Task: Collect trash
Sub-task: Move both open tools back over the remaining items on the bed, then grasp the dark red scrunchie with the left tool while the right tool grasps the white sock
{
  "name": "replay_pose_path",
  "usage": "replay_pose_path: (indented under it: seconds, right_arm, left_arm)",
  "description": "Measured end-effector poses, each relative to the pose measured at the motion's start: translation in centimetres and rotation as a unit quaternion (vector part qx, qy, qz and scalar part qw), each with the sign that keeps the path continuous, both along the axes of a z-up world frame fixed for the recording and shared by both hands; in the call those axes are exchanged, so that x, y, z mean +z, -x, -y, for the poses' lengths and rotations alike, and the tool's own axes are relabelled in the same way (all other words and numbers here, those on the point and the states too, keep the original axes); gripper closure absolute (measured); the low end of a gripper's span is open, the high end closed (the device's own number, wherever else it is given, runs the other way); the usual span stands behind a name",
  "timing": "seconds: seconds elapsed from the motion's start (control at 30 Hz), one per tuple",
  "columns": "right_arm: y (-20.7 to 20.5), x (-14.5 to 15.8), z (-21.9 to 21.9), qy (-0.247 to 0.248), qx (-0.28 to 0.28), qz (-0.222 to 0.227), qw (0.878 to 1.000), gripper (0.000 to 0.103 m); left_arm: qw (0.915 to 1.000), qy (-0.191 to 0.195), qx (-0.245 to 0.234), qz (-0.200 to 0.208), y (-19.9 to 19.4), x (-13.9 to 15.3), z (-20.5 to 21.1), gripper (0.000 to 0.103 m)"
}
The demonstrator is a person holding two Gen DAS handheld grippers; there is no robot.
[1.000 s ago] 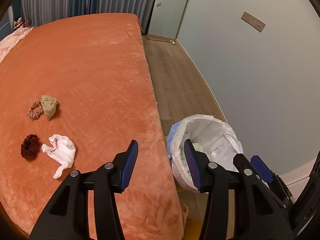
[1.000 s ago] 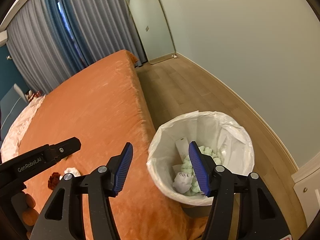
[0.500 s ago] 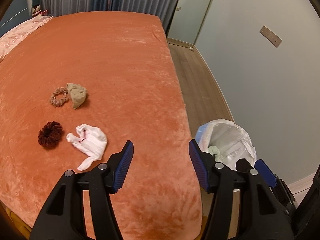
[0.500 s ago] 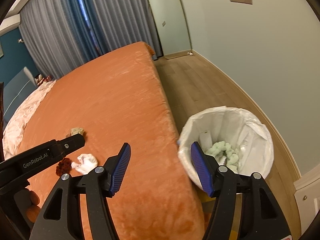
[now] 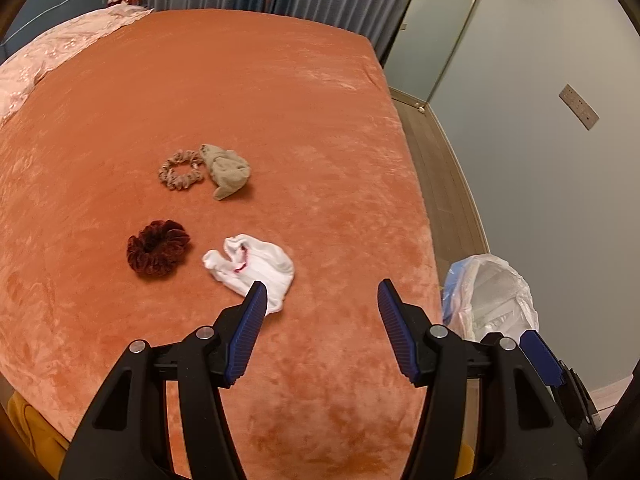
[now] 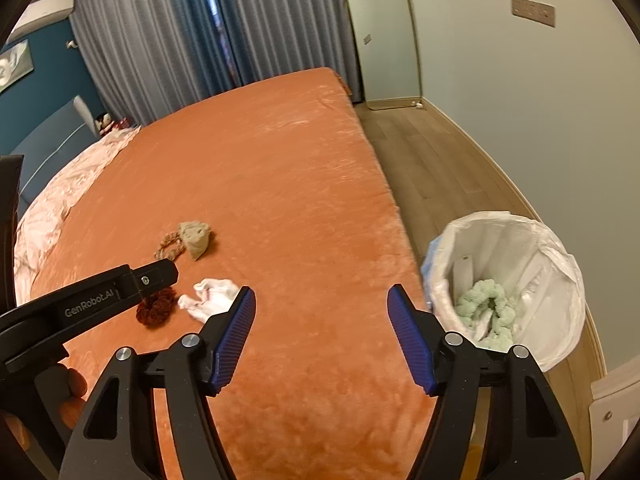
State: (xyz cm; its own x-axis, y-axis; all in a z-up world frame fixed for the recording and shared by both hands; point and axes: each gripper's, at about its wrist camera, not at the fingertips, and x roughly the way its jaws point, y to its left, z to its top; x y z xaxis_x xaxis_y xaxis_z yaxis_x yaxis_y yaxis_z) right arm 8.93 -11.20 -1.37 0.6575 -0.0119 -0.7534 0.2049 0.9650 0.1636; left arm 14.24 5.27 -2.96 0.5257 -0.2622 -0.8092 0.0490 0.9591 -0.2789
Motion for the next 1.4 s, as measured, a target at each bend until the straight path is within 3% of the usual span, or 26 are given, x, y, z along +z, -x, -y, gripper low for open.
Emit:
replay_pose_path:
  seconds: [0.53, 1.0, 1.4]
  right_arm:
    - [-2.9, -2.7, -7.5, 0.006, 0.058, -0.032, 0.998, 0.037]
    - [-8.4, -9.7, -12.2, -0.02, 0.079, -0.105, 0.991, 0.037]
    - [-14.0, -15.2, -13.6, -0.035, 0.065, -0.153, 0.985, 0.037]
  left_arm:
    - [0.9967, 0.007, 0.072, -0.036, -0.8, -3.7, -9.3, 0.044]
    - [0.9814, 0.007, 0.154, -0.115, -4.0, -11.2, -17.7, 0.024]
    - [0.975, 0.02, 0.158, -0.155, -9.2, -16.0, -19.2, 0.022]
